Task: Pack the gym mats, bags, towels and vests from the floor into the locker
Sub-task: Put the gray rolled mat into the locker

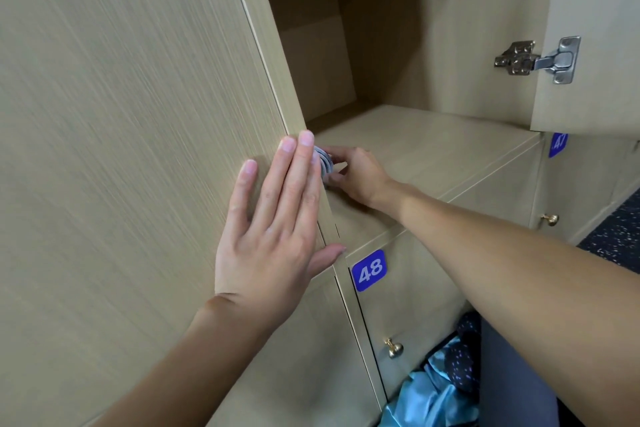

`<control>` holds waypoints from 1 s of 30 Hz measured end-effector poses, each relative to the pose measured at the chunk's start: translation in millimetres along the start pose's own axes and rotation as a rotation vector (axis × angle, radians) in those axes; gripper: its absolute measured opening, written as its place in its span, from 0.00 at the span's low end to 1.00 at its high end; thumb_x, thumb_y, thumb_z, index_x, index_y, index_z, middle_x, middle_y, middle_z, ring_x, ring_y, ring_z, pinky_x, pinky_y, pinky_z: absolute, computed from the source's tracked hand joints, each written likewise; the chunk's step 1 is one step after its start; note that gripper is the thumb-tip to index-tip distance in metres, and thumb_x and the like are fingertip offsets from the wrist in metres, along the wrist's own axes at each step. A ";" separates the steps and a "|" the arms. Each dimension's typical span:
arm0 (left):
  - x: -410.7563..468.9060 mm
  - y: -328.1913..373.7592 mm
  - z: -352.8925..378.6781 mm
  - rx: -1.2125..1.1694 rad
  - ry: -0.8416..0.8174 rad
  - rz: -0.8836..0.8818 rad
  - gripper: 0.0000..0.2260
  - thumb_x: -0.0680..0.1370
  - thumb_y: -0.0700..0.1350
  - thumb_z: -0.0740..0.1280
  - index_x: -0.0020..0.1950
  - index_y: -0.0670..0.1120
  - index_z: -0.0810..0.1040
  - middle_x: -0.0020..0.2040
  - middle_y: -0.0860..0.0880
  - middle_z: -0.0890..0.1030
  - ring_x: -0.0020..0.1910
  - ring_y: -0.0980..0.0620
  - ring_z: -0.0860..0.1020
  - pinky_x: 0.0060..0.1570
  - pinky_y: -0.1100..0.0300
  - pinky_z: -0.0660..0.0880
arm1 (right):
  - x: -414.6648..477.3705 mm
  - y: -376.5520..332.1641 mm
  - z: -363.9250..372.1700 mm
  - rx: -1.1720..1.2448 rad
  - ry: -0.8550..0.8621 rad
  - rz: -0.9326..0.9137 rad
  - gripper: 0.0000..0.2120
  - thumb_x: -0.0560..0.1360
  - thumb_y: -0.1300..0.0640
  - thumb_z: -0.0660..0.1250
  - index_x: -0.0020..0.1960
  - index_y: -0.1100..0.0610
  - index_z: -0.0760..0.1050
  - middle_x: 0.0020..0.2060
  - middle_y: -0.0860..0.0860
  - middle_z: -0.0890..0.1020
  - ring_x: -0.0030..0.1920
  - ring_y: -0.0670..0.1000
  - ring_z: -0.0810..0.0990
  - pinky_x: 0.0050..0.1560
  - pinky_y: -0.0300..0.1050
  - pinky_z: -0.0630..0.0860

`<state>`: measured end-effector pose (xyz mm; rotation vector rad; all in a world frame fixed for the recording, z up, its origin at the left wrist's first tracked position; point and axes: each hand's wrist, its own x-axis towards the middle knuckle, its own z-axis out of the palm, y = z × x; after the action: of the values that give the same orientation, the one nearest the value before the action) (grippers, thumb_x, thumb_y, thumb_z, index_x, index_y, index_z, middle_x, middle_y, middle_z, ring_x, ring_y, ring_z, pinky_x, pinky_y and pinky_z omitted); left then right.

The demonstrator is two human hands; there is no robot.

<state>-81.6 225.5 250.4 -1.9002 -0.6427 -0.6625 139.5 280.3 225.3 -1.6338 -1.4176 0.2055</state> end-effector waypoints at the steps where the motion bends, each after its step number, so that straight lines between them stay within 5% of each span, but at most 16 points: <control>1: 0.0 -0.4 -1.0 -0.010 -0.003 0.000 0.49 0.73 0.69 0.67 0.79 0.35 0.55 0.81 0.40 0.54 0.80 0.46 0.53 0.79 0.46 0.46 | -9.2 -2.7 -3.5 0.000 -0.011 0.006 0.23 0.74 0.61 0.71 0.67 0.47 0.76 0.55 0.47 0.83 0.49 0.46 0.79 0.55 0.40 0.74; 7: -0.5 14.7 -9.0 -0.164 -0.051 0.008 0.46 0.72 0.63 0.70 0.79 0.37 0.58 0.80 0.42 0.58 0.80 0.40 0.50 0.78 0.44 0.43 | -86.0 -10.4 -28.2 0.005 -0.013 0.116 0.25 0.76 0.57 0.72 0.71 0.55 0.72 0.57 0.53 0.81 0.54 0.53 0.81 0.62 0.46 0.75; 11: -8.1 55.4 -15.7 -0.567 0.053 0.082 0.26 0.74 0.50 0.68 0.70 0.40 0.74 0.71 0.40 0.73 0.73 0.40 0.69 0.73 0.39 0.60 | -173.5 3.6 -44.5 -0.025 0.118 0.132 0.18 0.74 0.61 0.71 0.64 0.59 0.77 0.56 0.55 0.80 0.57 0.53 0.79 0.63 0.49 0.74; 13: -15.2 83.4 -17.6 -0.839 0.038 0.178 0.18 0.75 0.46 0.65 0.64 0.42 0.78 0.63 0.42 0.79 0.63 0.41 0.78 0.64 0.48 0.69 | -224.3 15.9 -50.4 -0.074 0.162 0.269 0.18 0.75 0.60 0.71 0.64 0.57 0.77 0.55 0.54 0.80 0.57 0.53 0.78 0.63 0.51 0.73; 15: -24.1 113.2 -26.2 -1.089 -0.151 0.192 0.15 0.76 0.46 0.65 0.61 0.43 0.79 0.55 0.45 0.81 0.55 0.43 0.80 0.56 0.54 0.72 | -276.5 33.6 -51.2 -0.149 0.160 0.465 0.19 0.76 0.55 0.70 0.66 0.55 0.75 0.56 0.53 0.80 0.59 0.54 0.77 0.63 0.55 0.72; 20: -66.1 188.9 -31.9 -1.245 -0.743 0.212 0.21 0.79 0.54 0.66 0.70 0.51 0.70 0.62 0.48 0.78 0.61 0.45 0.77 0.57 0.51 0.74 | -388.7 68.2 -28.0 -0.140 0.047 0.854 0.30 0.72 0.43 0.73 0.69 0.54 0.69 0.59 0.54 0.74 0.61 0.55 0.74 0.60 0.51 0.74; 23: -100.2 228.5 -26.6 -1.315 -0.940 0.199 0.29 0.77 0.58 0.67 0.75 0.56 0.62 0.64 0.46 0.77 0.62 0.43 0.76 0.59 0.48 0.74 | -426.2 65.8 -8.1 0.027 0.041 0.946 0.29 0.72 0.49 0.76 0.67 0.55 0.68 0.55 0.52 0.74 0.53 0.49 0.75 0.50 0.35 0.73; 26: -131.8 255.0 -23.9 -1.375 -1.101 0.210 0.36 0.75 0.58 0.70 0.79 0.60 0.55 0.65 0.42 0.75 0.65 0.42 0.74 0.64 0.49 0.72 | -447.0 68.4 12.7 0.110 0.077 0.982 0.35 0.70 0.50 0.77 0.71 0.53 0.64 0.60 0.52 0.78 0.58 0.51 0.78 0.57 0.45 0.77; 30: -148.4 271.5 -20.4 -1.448 -1.145 0.136 0.40 0.74 0.55 0.73 0.79 0.63 0.54 0.64 0.41 0.72 0.67 0.42 0.72 0.66 0.53 0.70 | -455.9 67.0 29.3 0.210 0.132 1.015 0.38 0.70 0.53 0.78 0.72 0.53 0.60 0.56 0.48 0.78 0.55 0.48 0.77 0.50 0.40 0.75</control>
<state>-4.9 83.3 -14.3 -3.6796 -0.7364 0.3414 21.2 -83.6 -33.3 -2.0008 -0.3437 0.7711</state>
